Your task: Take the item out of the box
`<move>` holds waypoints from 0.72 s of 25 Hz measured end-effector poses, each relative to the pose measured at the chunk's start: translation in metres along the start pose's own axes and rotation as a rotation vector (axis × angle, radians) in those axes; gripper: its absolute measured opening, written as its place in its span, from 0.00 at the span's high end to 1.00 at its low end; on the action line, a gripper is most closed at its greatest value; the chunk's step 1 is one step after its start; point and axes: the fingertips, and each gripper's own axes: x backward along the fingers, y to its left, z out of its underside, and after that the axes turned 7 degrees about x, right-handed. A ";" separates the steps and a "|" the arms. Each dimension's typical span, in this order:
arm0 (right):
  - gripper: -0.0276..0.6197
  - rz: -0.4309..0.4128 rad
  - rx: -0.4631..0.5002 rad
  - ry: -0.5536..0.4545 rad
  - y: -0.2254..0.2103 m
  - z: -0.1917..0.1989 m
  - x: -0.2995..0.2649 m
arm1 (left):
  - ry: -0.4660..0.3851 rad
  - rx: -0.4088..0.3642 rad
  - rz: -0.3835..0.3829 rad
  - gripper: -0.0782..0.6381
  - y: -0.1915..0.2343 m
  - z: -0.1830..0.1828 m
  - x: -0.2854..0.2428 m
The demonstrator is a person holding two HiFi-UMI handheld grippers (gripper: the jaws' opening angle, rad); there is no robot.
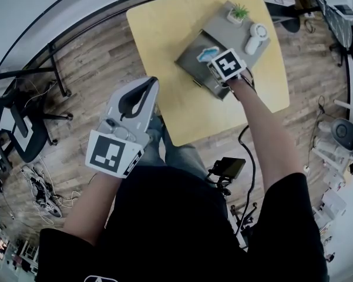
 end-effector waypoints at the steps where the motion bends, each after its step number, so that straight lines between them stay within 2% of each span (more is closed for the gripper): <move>1: 0.78 0.011 0.005 -0.009 -0.002 -0.001 0.005 | -0.001 -0.002 0.001 0.89 0.000 -0.001 0.000; 7: 0.78 0.099 0.075 -0.157 -0.012 -0.028 0.069 | -0.063 -0.031 0.035 0.89 -0.009 -0.025 -0.005; 13: 0.78 0.216 0.099 -0.283 -0.022 -0.035 0.163 | -0.127 -0.079 0.104 0.89 -0.031 -0.056 -0.020; 18: 0.78 0.311 0.120 -0.426 -0.009 -0.039 0.247 | -0.141 -0.093 0.153 0.89 -0.055 -0.075 -0.030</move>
